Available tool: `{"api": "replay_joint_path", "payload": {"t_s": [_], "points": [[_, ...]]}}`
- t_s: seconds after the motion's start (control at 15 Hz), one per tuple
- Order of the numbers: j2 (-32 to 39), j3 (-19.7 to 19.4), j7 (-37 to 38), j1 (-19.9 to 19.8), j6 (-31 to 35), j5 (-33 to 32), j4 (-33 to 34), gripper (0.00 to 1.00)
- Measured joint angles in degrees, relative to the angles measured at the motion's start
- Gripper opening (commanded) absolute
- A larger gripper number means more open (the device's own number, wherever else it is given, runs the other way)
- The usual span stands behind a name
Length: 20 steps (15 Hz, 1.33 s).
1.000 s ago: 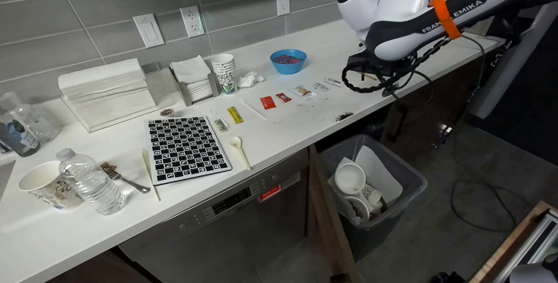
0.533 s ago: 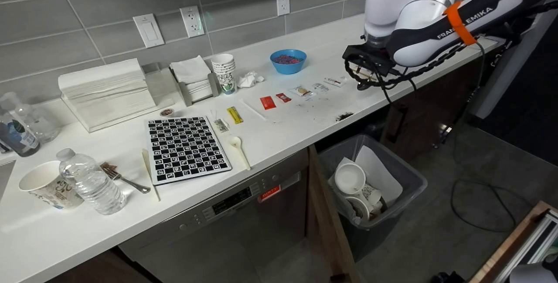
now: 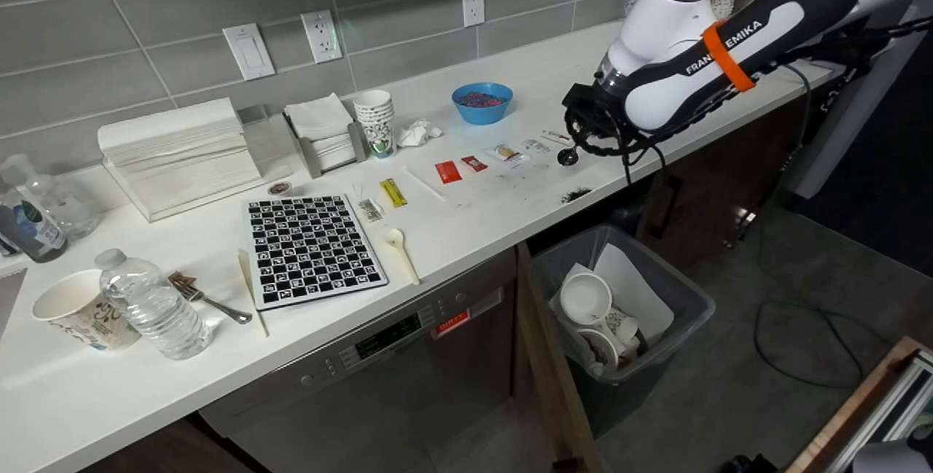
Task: Put the white cup into the spoon then pick up the spoon and drop the cap into the bin
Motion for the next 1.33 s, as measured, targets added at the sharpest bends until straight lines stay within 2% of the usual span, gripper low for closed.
{"api": "replay_joint_path", "payload": {"t_s": [0.2,0.27,0.4,0.53,0.73,0.93,1.33], "points": [[2.5,10.0,-12.8,-6.5,-0.4,12.8,0.7,0.03],[2.8,10.5,-16.7,-6.6,-1.1,17.1,1.1,0.03],[2.8,8.3,-23.0,-4.5,-3.9,23.6,2.3,0.03],[2.7,4.8,-26.1,-1.8,-7.8,26.4,3.8,0.03],[2.8,-0.8,-26.9,2.2,-12.1,27.0,5.7,0.03],[3.8,-4.9,-26.6,5.6,-12.6,27.0,6.6,0.03],[6.7,-6.9,-25.8,8.5,-12.6,27.2,8.0,0.03]]}}
